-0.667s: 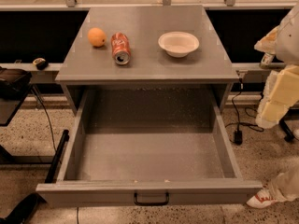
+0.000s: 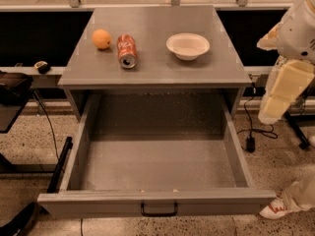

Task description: Place coke can into top drawer

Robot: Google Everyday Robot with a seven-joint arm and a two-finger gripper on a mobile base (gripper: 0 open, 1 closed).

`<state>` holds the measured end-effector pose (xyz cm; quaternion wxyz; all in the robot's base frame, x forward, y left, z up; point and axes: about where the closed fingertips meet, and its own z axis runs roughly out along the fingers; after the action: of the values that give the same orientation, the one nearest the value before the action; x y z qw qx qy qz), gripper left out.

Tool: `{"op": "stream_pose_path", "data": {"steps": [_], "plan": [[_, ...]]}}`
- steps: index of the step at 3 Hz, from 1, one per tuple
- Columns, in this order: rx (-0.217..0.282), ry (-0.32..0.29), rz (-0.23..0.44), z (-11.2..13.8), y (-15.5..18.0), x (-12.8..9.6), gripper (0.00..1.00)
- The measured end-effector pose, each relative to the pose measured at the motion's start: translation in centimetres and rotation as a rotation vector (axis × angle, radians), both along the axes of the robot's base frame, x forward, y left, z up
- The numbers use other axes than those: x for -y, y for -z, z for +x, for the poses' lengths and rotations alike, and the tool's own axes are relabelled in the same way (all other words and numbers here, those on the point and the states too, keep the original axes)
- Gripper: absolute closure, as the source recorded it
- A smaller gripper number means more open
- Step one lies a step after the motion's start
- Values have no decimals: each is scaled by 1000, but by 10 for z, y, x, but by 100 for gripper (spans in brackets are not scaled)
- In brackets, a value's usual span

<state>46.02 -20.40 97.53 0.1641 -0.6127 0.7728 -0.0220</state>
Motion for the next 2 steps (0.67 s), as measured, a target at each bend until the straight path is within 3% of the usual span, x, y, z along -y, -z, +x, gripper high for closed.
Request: {"op": "stream_pose_path", "data": {"steps": [1, 2], "plan": [[25, -80, 41, 63, 0, -51, 0], [52, -120, 60, 131, -10, -115, 0]]}}
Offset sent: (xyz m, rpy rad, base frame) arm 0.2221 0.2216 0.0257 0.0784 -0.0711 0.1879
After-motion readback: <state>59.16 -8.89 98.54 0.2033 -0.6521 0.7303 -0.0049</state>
